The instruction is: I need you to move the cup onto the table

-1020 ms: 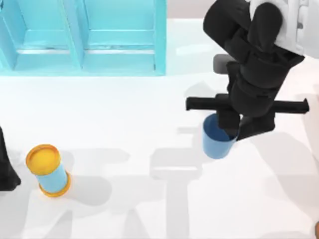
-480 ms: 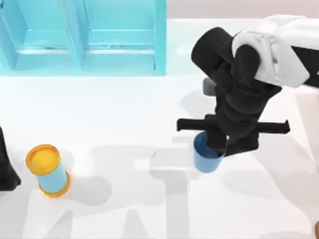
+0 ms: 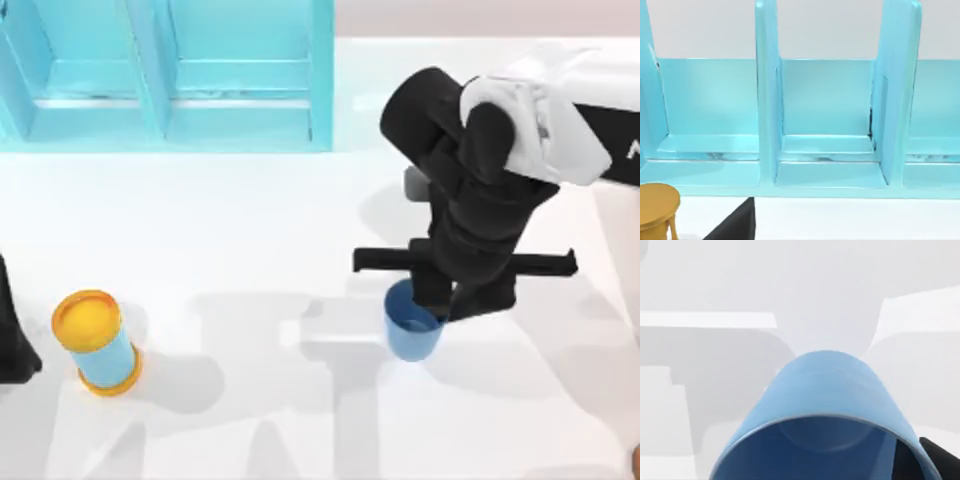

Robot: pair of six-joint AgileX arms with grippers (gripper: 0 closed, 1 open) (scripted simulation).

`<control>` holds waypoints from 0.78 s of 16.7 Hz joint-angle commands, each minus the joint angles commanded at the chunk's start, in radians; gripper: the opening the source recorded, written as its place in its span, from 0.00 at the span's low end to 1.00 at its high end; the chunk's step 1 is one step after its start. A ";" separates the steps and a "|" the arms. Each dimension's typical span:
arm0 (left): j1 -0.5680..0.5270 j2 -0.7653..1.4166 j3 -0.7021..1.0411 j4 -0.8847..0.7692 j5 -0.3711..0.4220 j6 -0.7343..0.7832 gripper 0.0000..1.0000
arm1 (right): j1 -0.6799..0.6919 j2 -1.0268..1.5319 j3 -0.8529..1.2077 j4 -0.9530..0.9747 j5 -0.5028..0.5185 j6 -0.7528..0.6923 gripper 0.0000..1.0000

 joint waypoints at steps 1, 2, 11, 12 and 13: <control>0.000 0.000 0.000 0.000 0.000 0.000 1.00 | 0.000 0.000 0.000 0.000 0.000 0.000 0.30; 0.000 0.000 0.000 0.000 0.000 0.000 1.00 | 0.000 0.000 0.000 0.000 0.000 0.000 0.38; 0.000 0.000 0.000 0.000 0.000 0.000 1.00 | 0.000 0.000 0.000 0.000 0.000 0.000 1.00; 0.000 0.000 0.000 0.000 0.000 0.000 1.00 | 0.000 0.000 0.000 0.000 0.000 0.000 1.00; 0.000 0.000 0.000 0.000 0.000 0.000 1.00 | 0.000 0.000 0.000 0.000 0.000 0.000 1.00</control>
